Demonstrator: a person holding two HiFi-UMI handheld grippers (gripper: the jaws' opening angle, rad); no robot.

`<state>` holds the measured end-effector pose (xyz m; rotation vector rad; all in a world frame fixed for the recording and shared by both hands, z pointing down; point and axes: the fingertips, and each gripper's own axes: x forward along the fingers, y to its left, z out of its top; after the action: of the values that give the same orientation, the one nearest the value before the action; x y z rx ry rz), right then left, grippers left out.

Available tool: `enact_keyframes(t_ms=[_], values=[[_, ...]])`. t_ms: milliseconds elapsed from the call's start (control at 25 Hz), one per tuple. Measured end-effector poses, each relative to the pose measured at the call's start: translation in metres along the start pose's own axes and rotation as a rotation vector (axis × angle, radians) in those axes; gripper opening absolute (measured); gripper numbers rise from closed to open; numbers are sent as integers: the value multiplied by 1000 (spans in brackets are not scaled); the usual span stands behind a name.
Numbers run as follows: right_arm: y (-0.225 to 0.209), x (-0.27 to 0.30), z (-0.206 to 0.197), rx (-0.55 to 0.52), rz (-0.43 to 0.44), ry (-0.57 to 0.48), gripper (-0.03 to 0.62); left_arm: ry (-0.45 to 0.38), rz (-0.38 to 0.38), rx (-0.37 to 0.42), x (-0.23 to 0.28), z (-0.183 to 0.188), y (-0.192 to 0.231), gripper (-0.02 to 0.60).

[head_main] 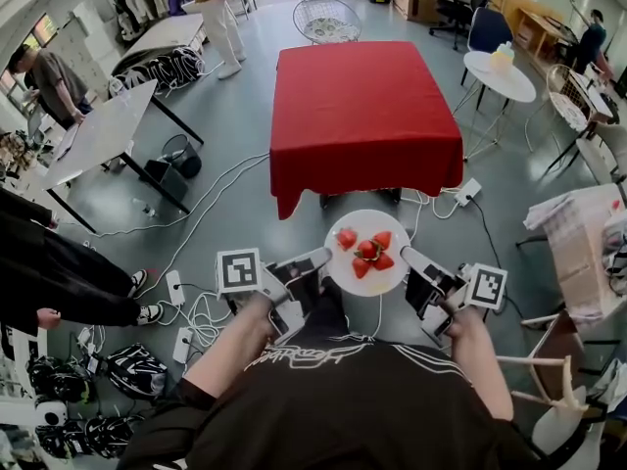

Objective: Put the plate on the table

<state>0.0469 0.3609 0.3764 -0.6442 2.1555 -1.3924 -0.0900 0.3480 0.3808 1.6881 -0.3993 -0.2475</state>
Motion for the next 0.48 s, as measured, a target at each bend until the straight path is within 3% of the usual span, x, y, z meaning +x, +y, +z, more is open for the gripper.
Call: enact_keyframes(t_ms=[480], values=[[-32,40,56,-2,4,9,18,-26,-24,-2,36,63,12,14]])
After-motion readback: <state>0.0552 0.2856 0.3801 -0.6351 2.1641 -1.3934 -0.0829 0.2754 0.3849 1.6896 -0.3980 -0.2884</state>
